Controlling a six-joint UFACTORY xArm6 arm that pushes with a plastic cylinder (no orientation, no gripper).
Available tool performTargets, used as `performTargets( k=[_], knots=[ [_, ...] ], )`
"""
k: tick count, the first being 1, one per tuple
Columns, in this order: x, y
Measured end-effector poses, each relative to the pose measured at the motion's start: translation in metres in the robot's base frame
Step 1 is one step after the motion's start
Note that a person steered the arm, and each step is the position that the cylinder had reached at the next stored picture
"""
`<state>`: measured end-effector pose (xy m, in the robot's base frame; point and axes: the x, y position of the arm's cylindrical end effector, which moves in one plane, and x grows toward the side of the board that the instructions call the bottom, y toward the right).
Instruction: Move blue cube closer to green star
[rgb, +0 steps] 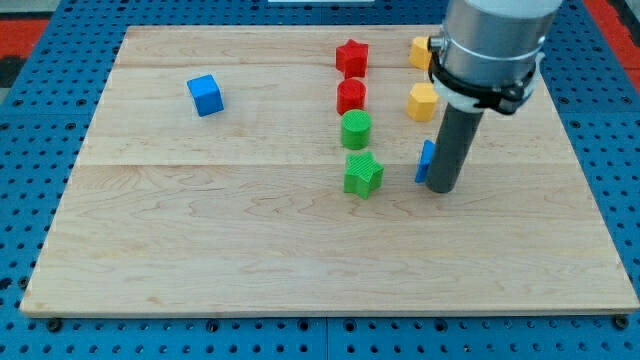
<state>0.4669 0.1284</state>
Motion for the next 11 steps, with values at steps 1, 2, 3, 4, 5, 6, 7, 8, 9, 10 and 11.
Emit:
performTargets(
  k=[1, 2, 3, 4, 5, 6, 7, 8, 9, 10, 11],
  knots=[
    [-0.018, 0.000],
    [-0.027, 0.000],
    [0.016, 0.017],
    [0.096, -0.004],
    [0.104, -0.131],
    [0.039, -0.248],
    [-0.048, -0.306],
    [-0.126, -0.345],
    [-0.176, -0.339],
    [-0.130, -0.274],
    [-0.051, -0.243]
  ],
)
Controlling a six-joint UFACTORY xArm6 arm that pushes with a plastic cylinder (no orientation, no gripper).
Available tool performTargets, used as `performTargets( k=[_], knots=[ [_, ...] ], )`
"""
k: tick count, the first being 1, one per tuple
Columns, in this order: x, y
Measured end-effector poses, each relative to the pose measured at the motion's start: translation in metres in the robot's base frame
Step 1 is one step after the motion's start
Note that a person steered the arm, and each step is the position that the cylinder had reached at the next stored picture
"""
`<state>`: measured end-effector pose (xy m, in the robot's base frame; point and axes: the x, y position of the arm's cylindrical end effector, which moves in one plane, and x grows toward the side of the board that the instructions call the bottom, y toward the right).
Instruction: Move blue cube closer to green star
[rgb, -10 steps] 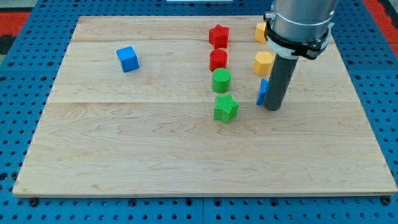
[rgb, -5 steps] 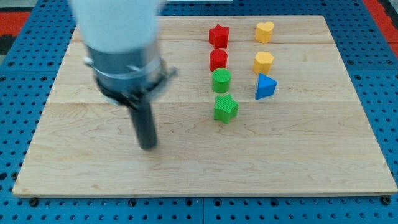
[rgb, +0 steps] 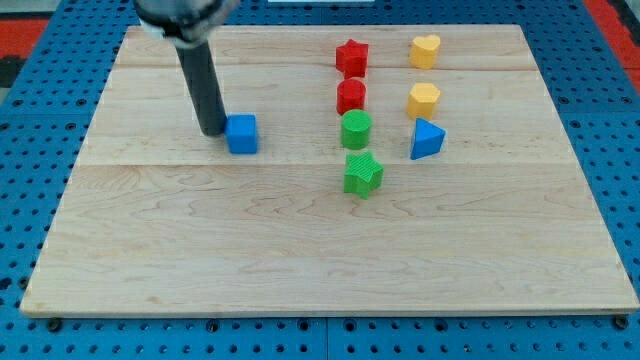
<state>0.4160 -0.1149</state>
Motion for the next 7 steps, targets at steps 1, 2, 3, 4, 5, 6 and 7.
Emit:
performTargets(
  k=[1, 2, 3, 4, 5, 6, 7],
  knots=[
    [0.007, 0.022],
    [-0.020, 0.011],
    [-0.015, 0.055],
    [0.044, 0.065],
    [0.094, 0.065],
    [0.119, 0.070],
    [0.115, 0.065]
  ],
)
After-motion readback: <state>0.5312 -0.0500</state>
